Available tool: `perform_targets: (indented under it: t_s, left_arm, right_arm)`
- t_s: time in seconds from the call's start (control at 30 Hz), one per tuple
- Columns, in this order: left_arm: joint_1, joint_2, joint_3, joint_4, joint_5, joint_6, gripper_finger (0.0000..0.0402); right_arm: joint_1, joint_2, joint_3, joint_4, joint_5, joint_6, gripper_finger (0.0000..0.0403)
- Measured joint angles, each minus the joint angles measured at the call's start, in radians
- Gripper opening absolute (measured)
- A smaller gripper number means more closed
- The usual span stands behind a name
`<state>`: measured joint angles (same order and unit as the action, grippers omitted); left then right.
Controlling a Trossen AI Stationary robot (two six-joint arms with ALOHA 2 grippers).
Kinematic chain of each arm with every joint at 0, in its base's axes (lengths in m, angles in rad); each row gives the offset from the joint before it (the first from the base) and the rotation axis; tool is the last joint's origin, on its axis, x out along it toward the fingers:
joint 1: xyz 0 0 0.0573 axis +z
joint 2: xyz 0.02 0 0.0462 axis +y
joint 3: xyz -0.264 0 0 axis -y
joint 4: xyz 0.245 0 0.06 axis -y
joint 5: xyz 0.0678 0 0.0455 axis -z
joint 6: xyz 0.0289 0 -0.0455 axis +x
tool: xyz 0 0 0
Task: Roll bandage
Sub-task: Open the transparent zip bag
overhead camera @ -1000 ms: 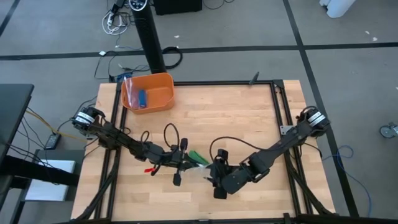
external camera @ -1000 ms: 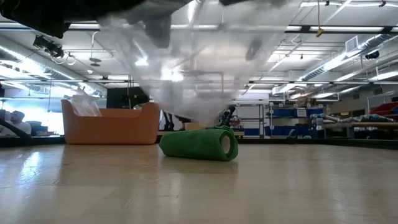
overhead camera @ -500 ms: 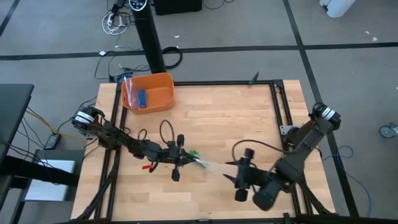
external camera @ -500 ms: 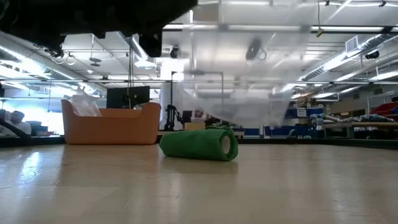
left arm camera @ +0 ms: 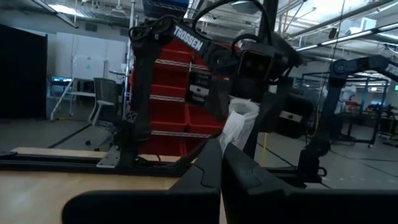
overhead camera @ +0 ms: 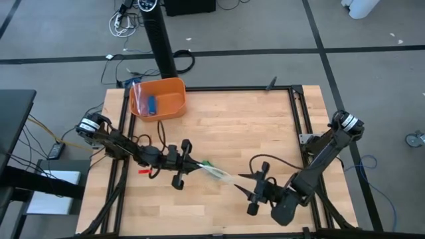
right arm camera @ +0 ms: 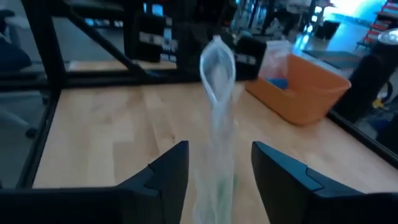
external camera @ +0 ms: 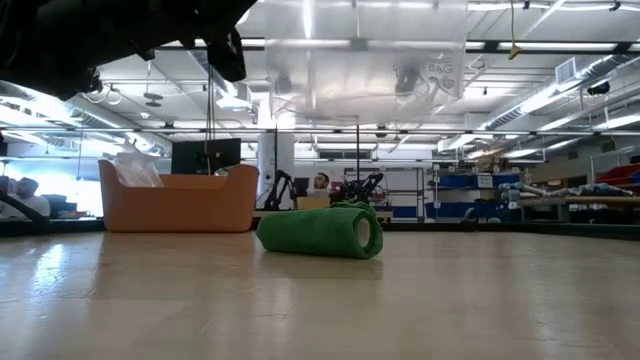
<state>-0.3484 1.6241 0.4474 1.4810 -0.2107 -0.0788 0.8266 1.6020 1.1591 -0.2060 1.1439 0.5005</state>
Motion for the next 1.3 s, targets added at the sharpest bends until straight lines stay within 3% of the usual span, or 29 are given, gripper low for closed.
perform_targets:
  t_s: [0.17,0.33,0.4,0.6,0.93,1.3]
  left_arm:
    - [0.003,0.000,0.001,-0.005,0.000,-0.002,0.0000]
    - [0.002,0.000,0.001,-0.008,0.002,-0.002,0.0000]
    - [0.001,0.000,0.001,-0.019,0.002,-0.004,0.0000]
    - [-0.007,0.000,0.017,-0.052,-0.004,-0.005,0.0000]
    - [-0.007,0.000,0.164,-0.355,0.003,0.021,0.0000]
    - [-0.007,0.000,0.198,-0.356,0.013,0.034,0.0000]
  right_arm:
    - [-0.036,0.000,-0.030,0.178,-0.042,-0.156,0.0132]
    - [-0.040,0.000,-0.032,0.183,-0.058,-0.163,0.0030]
    - [-0.037,0.000,-0.032,0.184,-0.055,-0.175,0.0010]
    - [-0.056,0.000,-0.032,0.185,-0.100,-0.189,0.0003]
    - [-0.170,0.001,-0.032,0.191,-0.236,-0.221,0.0001]
    - [-0.226,0.018,-0.032,0.243,-0.341,-0.279,0.0001]
